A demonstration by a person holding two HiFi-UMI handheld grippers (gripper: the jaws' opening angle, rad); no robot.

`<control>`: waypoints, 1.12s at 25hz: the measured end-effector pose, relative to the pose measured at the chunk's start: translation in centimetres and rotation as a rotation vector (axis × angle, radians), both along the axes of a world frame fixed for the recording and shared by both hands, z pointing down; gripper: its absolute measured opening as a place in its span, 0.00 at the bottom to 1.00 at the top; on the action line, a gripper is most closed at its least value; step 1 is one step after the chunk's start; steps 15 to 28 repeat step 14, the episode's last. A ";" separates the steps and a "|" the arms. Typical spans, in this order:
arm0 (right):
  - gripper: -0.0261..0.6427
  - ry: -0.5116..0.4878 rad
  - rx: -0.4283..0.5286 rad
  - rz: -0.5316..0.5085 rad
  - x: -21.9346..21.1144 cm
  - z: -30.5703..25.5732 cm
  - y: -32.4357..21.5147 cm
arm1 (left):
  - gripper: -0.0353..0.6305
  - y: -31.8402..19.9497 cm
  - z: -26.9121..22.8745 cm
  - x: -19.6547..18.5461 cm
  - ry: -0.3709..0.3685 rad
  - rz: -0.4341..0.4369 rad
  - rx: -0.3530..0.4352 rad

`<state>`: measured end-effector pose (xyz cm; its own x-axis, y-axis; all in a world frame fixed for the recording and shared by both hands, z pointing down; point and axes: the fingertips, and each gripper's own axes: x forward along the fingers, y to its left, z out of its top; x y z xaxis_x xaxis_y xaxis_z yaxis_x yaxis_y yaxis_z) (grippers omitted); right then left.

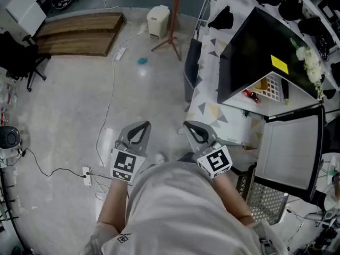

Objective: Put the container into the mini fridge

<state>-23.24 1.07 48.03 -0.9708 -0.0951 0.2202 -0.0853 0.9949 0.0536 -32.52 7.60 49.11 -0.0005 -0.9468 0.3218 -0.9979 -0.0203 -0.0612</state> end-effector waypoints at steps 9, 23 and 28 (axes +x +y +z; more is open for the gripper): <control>0.04 -0.008 -0.002 0.014 0.3 0.0 -0.7 | 0.07 -0.8 -0.1 0.0 0.008 0.001 0.005; 0.04 0.000 -0.005 0.014 0.5 0.2 -1.0 | 0.07 -1.3 -0.2 0.0 0.016 -0.005 0.011; 0.04 0.000 -0.005 0.014 0.5 0.2 -1.0 | 0.07 -1.3 -0.2 0.0 0.016 -0.005 0.011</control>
